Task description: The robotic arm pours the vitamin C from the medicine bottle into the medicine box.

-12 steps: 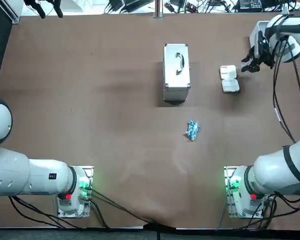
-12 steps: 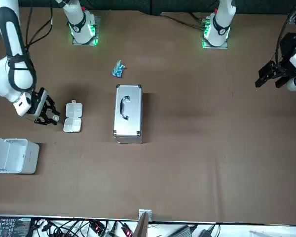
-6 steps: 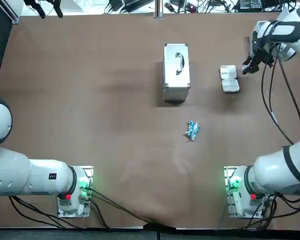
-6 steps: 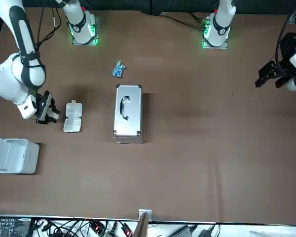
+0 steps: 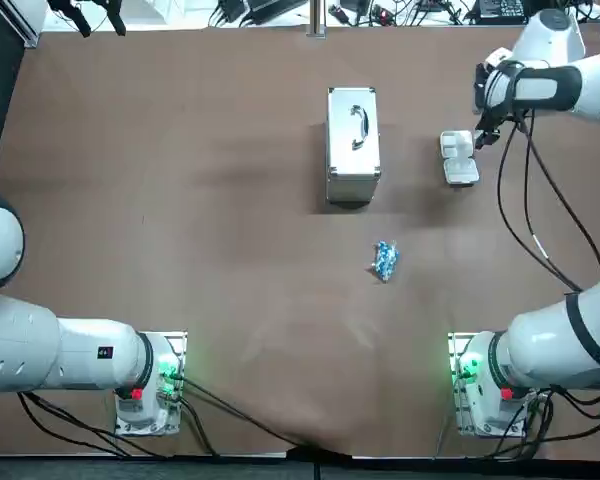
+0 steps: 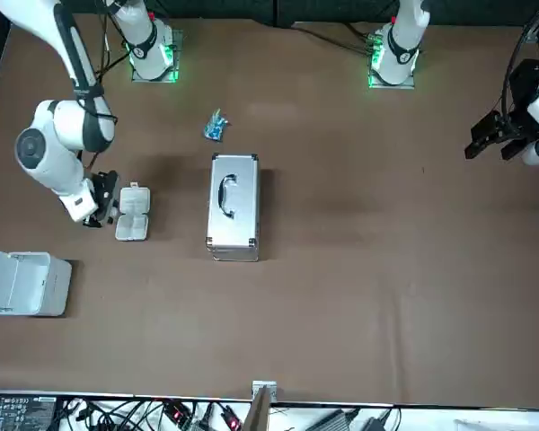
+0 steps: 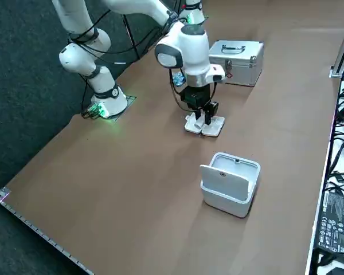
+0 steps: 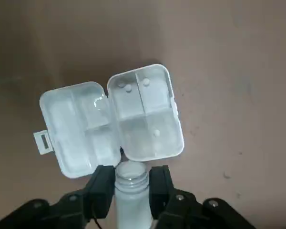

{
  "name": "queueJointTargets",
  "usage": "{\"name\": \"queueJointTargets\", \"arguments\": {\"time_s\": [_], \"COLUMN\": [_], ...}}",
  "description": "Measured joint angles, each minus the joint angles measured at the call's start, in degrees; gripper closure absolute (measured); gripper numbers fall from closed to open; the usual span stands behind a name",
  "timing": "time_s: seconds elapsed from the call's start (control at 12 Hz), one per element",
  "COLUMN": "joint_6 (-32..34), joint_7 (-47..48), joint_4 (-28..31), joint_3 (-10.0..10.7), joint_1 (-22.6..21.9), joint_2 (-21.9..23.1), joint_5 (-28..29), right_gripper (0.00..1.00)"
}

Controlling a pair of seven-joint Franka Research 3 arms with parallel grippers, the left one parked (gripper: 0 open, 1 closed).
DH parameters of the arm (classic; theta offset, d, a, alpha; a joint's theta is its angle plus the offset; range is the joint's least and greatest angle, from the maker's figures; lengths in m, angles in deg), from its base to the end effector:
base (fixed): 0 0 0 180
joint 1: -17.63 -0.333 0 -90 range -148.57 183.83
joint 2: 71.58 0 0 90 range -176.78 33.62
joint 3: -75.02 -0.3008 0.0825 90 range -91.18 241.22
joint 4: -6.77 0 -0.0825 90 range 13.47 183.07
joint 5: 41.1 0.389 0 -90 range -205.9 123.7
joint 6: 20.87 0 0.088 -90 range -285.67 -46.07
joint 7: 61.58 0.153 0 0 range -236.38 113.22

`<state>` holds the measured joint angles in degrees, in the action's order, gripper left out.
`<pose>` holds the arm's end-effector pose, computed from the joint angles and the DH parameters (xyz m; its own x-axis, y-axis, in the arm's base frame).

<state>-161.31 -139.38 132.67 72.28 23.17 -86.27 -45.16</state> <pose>0.5537 -0.0285 0.2018 0.2071 0.9778 -0.0327 0.9783 -0.2071 0.0041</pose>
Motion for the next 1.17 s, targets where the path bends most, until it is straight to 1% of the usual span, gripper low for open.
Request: {"name": "queueJointTargets", "arguments": {"time_s": [0.17, 0.42, 0.67, 0.92, 1.17], "joint_6": [-0.04, -0.26, -0.27, -0.30, -0.34], "joint_7": [6.61, 13.11, 15.73, 18.68, 19.69], "joint_4": [0.00, -0.18, -0.82, -1.57, -2.26], "joint_3": [-1.72, -3.88, -4.26, -5.30, -5.57], "joint_1": [-0.12, -0.81, -2.08, -2.54, -2.71], "joint_2": [0.34, 0.29, -0.08, -0.92, -2.13], "joint_5": [-7.98, -16.48, -21.76, -28.80, -34.45], "right_gripper": [0.57, 0.57, 0.57, 0.57, 0.57]}}
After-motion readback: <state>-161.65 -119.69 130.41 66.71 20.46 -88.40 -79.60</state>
